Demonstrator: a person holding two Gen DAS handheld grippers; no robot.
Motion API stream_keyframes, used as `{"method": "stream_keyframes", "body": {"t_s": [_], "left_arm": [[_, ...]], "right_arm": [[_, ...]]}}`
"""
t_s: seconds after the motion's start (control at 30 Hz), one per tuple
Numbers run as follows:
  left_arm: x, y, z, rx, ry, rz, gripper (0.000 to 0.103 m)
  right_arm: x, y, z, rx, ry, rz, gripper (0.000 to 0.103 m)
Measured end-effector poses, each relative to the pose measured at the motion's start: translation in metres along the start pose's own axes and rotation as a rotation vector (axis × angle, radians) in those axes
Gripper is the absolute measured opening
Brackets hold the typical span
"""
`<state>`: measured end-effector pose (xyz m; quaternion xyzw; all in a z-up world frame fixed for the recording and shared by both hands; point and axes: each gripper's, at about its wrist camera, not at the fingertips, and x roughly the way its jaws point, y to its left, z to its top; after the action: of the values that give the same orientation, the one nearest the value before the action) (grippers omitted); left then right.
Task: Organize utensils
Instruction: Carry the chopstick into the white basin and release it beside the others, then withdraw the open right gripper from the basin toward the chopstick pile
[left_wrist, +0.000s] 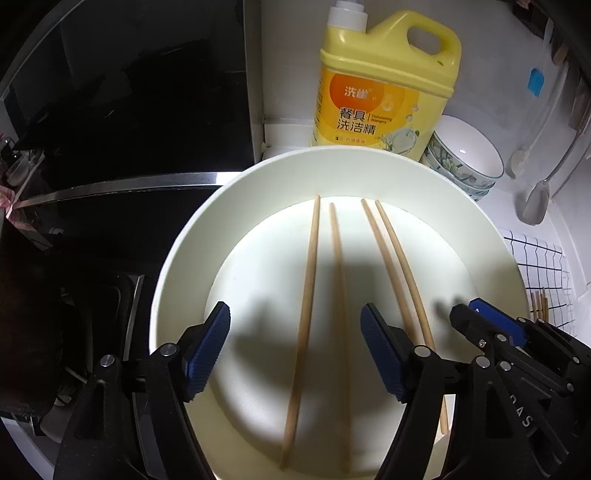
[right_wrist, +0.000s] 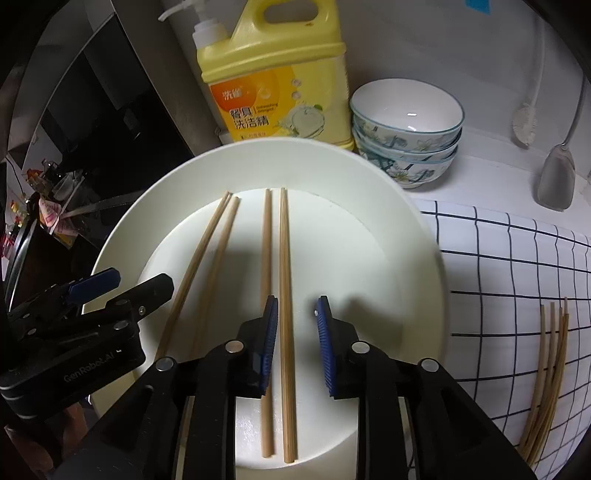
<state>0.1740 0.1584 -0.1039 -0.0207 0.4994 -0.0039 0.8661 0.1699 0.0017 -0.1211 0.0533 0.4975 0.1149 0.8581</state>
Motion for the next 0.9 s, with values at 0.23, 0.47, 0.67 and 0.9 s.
{"method": "stream_keyframes", "body": {"t_s": [0.23,0.47,0.67,0.9], "left_arm": [[-0.015,0.001,-0.002,0.017,-0.015,0.010,0.080],[-0.038,0.004,-0.003,0.023,-0.048,0.012,0.087],[-0.063,0.000,-0.007,0.052,-0.091,0.004,0.091],[-0.091,-0.023,-0.023,0.145,-0.142,-0.061,0.093]], "right_arm": [[-0.016,-0.002,-0.004,0.006,-0.026,-0.007,0.030],[-0.046,-0.001,-0.014,0.022,-0.066,-0.043,0.040],[-0.077,-0.003,-0.031,0.057,-0.110,-0.072,0.048],[-0.115,-0.013,-0.056,0.070,-0.162,-0.136,0.051]]}}
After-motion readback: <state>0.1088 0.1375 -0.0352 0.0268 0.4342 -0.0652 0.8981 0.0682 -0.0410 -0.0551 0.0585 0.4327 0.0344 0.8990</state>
